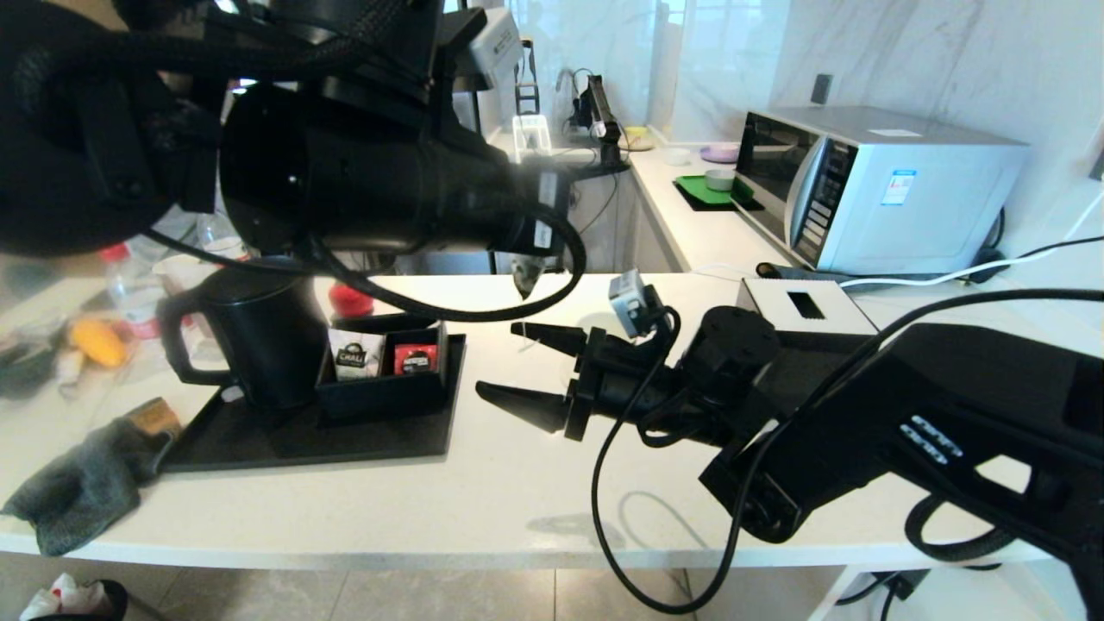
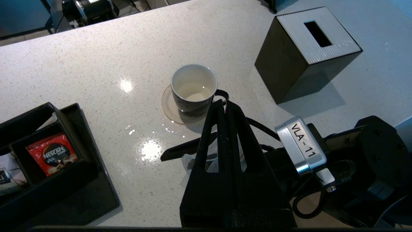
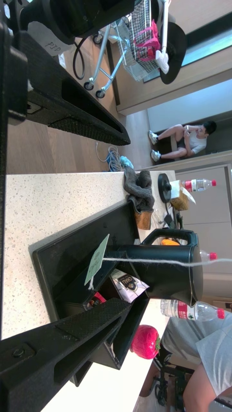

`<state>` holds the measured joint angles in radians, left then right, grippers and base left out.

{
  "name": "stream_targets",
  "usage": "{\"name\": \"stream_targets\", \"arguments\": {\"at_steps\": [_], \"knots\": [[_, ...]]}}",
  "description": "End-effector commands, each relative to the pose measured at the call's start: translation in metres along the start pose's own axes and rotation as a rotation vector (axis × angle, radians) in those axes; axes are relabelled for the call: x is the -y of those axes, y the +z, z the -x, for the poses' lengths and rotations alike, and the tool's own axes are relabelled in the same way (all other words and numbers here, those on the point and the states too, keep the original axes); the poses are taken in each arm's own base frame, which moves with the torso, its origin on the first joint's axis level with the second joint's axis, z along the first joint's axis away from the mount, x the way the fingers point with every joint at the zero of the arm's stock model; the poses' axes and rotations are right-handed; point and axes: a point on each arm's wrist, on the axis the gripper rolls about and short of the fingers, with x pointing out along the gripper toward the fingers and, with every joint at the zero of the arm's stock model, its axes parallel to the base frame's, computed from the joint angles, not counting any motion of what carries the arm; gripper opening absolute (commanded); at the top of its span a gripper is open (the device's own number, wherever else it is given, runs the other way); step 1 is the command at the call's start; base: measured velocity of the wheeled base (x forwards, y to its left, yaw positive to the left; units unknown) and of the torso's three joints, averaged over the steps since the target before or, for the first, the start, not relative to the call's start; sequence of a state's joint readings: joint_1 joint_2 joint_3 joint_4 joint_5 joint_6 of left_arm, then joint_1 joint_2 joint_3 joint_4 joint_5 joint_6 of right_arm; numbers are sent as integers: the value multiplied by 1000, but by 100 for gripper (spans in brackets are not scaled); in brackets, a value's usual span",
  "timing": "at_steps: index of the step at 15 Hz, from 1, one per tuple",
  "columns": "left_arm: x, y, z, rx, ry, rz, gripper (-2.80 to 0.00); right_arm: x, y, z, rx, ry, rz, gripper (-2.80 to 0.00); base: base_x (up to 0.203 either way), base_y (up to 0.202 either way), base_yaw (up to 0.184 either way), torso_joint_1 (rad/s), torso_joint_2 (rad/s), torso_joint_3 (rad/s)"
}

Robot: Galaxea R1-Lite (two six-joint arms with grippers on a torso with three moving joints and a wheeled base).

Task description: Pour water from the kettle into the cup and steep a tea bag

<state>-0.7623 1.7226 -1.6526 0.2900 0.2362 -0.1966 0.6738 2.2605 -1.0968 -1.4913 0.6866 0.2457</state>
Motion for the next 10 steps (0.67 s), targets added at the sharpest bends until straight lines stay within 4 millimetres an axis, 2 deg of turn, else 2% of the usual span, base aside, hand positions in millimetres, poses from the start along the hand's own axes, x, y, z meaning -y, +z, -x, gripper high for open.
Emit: {"name": "stream_targets", "arguments": {"at_steps": [1, 10], "knots": [[0, -1, -1, -5, 1, 0, -280, 0, 0, -1, 5, 6, 4, 0, 0, 0, 0, 0, 0, 0], [2, -1, 0, -5, -3, -3, -280, 0, 0, -1, 6, 5, 4, 0, 0, 0, 0, 0, 0, 0]]}}
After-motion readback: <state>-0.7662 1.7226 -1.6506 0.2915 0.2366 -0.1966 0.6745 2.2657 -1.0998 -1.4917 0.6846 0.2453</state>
